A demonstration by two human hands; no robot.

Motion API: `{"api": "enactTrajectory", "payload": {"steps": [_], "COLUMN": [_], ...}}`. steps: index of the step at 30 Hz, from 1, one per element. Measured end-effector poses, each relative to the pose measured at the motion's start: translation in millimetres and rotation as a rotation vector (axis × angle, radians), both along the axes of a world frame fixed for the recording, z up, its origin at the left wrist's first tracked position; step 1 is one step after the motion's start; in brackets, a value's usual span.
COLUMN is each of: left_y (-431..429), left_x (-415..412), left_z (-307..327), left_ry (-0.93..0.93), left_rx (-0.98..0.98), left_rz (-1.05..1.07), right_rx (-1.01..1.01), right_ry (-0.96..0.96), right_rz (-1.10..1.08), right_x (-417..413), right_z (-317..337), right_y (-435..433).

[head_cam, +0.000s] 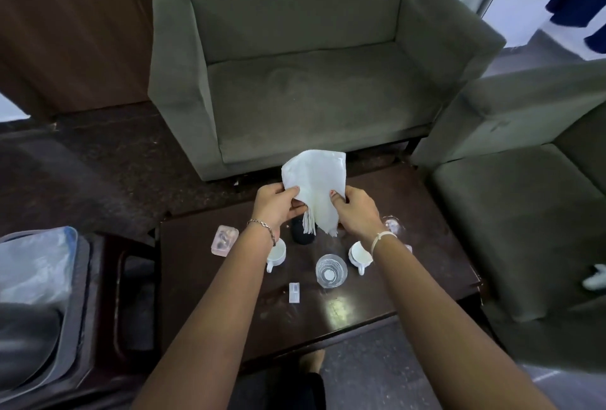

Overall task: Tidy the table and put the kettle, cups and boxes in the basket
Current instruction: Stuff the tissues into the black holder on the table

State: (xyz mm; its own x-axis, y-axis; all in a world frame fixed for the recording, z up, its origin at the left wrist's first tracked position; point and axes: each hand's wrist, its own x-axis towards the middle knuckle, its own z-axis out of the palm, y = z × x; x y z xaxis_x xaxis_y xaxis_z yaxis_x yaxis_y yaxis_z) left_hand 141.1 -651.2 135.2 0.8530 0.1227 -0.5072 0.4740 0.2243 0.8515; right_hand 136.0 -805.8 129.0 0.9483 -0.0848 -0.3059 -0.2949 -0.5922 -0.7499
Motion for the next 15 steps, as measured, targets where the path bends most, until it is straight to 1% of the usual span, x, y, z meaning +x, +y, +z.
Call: {"api": "enactTrajectory", "payload": {"steps": [3,8,11,15], "left_y": [-2,2,7,11], "left_x": [25,53,63,65], "left_z": [-21,-56,-75,-95], "left_ry": [0.059,0.143,0.184,0.234], "left_rx": [0.003,0.064,0.13,0.139], "left_rz": [0.033,0.055,0.008,-0.102], "right_rx": [-0.048,-0.01,-0.017,-0.088], "right_ry": [0.016,0.071,0.074,0.094], "right_rz": [0.027,0.086,0.128,0.174], "right_x": [32,69,84,96], "right_z": [-22,-54,-67,-90], "right_y": [-2,9,14,15]}}
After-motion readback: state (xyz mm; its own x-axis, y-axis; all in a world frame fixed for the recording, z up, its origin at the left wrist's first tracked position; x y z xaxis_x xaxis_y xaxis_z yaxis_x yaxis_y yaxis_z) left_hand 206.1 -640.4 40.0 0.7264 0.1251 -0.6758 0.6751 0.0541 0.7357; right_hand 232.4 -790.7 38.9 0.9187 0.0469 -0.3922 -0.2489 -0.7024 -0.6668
